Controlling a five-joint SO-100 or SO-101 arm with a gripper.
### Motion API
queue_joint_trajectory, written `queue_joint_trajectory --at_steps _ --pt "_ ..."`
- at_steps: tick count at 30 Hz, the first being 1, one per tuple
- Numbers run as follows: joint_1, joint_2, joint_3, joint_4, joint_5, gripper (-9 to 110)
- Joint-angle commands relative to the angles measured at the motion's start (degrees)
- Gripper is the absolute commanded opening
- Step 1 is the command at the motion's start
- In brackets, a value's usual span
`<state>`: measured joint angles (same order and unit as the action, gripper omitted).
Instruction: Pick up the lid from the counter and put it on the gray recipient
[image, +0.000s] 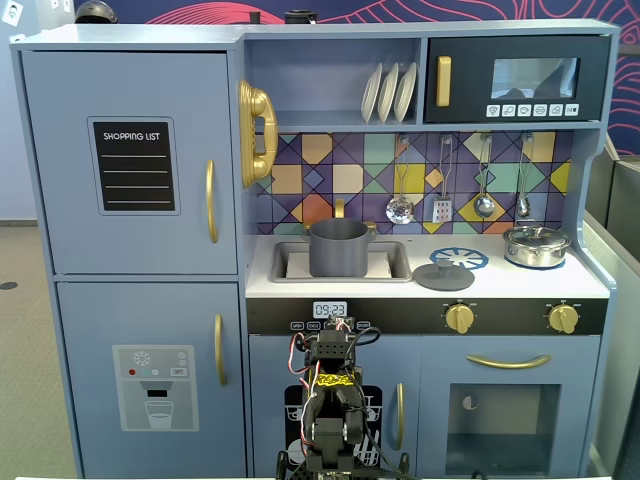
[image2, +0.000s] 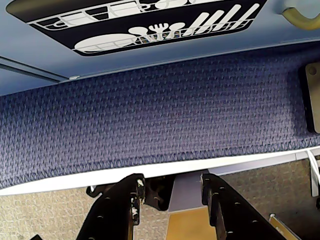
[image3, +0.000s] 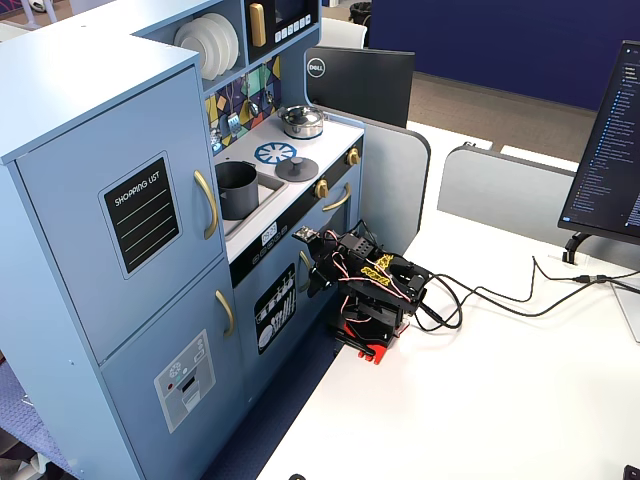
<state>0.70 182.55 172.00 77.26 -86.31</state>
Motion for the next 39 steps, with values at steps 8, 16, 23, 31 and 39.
queue_joint_trajectory --at_steps 8,16,23,31,39 --pt "3.25 -0.35 0.0 10.37 -0.35 0" --pt "5.98 -0.53 -3.25 6.68 -2.11 0" --pt "12.3 -8.09 -25.22 2.2 -7.82 0" --pt "24.79 -14.33 -39.64 -17.31 -11.95 0" --pt "31.55 -20.74 -35.51 -51.06 -7.91 0"
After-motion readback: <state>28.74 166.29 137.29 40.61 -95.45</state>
